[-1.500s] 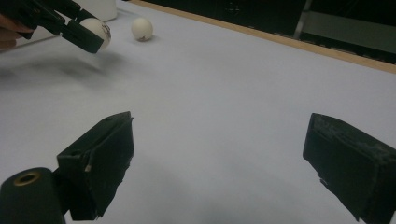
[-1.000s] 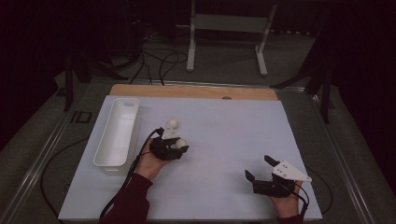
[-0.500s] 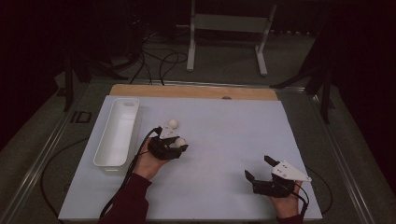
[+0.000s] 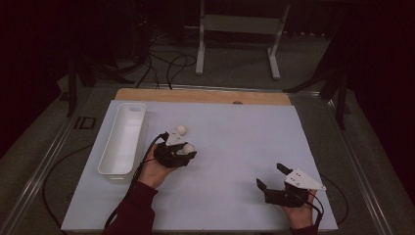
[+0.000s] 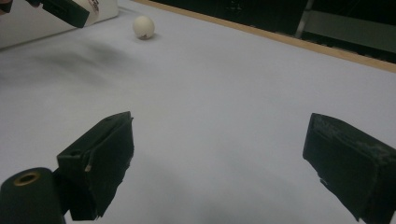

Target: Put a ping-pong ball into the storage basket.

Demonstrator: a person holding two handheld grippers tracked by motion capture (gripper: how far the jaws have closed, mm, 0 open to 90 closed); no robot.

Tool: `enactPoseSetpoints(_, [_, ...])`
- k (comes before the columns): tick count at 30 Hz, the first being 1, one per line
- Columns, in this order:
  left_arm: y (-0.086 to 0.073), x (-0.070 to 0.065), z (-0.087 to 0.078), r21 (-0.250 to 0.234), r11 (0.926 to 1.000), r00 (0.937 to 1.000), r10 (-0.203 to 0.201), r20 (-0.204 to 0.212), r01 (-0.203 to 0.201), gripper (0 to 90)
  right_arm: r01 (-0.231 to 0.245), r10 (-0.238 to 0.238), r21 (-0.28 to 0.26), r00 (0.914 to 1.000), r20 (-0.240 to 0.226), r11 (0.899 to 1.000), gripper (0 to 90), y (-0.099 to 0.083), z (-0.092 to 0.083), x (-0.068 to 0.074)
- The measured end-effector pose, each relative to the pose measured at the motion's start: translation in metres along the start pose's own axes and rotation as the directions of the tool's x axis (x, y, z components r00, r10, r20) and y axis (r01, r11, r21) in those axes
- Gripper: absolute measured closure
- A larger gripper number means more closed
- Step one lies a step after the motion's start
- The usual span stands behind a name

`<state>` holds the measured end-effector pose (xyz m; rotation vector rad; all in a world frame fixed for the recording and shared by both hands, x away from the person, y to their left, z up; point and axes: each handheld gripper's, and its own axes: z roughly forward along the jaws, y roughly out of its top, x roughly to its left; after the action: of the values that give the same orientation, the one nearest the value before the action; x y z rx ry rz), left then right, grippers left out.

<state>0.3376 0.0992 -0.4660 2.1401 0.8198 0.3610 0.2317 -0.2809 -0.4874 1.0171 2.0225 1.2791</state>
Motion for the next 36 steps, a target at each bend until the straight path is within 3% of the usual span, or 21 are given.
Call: enactPoseSetpoints(36, [0.009,-0.003,-0.018,-0.02,0.9991,0.9993,0.037,0.004,-0.037,51.2,0.0,0.0,0.001,1.0,-0.002,1.0,8.4,0.0,0.001,0.001])
